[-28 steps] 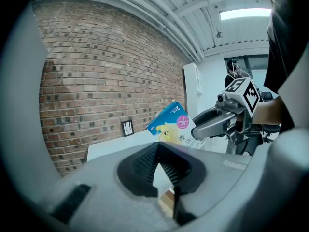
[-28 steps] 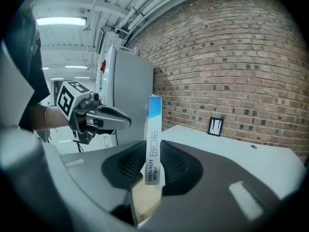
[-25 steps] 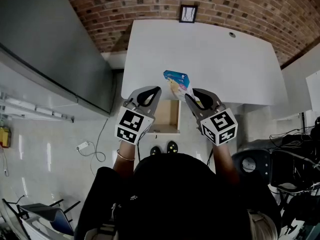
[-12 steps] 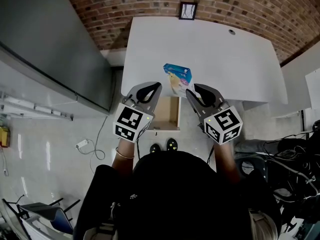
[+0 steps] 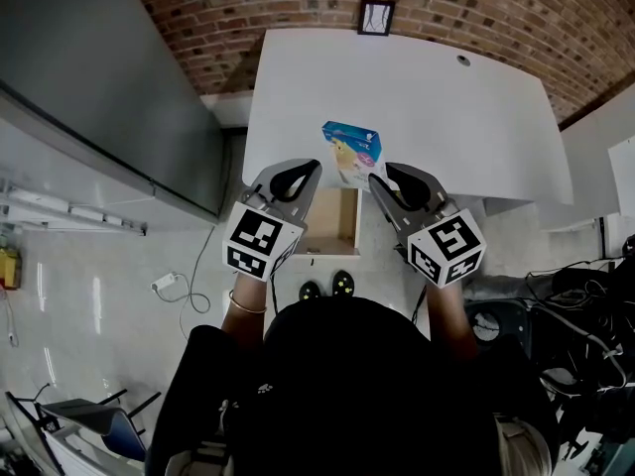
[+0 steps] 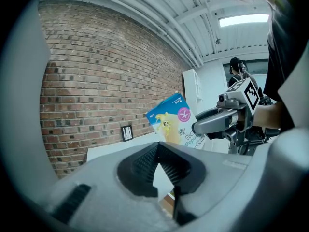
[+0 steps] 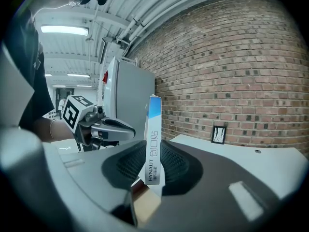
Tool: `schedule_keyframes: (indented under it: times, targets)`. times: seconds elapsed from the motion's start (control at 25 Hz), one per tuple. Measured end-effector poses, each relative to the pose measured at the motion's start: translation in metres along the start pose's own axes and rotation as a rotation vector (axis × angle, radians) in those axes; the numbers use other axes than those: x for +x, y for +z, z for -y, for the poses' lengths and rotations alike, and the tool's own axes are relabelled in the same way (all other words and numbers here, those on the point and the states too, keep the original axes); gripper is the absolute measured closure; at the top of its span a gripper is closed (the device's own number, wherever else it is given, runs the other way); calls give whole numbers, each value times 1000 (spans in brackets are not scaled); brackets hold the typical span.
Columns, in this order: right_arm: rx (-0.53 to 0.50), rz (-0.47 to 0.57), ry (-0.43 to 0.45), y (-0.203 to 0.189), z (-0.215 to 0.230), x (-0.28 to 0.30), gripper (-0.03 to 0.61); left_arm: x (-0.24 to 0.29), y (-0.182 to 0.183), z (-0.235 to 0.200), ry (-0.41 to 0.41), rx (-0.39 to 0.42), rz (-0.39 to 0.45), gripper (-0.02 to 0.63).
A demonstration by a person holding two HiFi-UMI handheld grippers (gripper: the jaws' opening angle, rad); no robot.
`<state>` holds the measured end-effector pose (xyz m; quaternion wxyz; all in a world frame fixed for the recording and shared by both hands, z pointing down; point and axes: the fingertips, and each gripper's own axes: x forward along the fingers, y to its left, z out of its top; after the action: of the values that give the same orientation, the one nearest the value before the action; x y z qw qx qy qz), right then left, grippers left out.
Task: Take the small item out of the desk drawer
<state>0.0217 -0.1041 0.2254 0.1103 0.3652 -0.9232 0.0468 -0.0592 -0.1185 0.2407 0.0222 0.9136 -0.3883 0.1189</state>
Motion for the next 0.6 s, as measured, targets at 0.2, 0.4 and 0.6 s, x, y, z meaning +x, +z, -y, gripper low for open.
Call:
schedule_keyframes:
  times: [0.2,0.4,0.6]
  targets:
    - [-5,7,9,6,-2,-1,474,-1,2,0,-1,-4,3,614]
    - [-2,15,14,11,-5,-3,476,-4,5,0,3,-8,4,614]
    - [2,18,13,12,-6,-4,475,-6,7,1,2,-9,7,614]
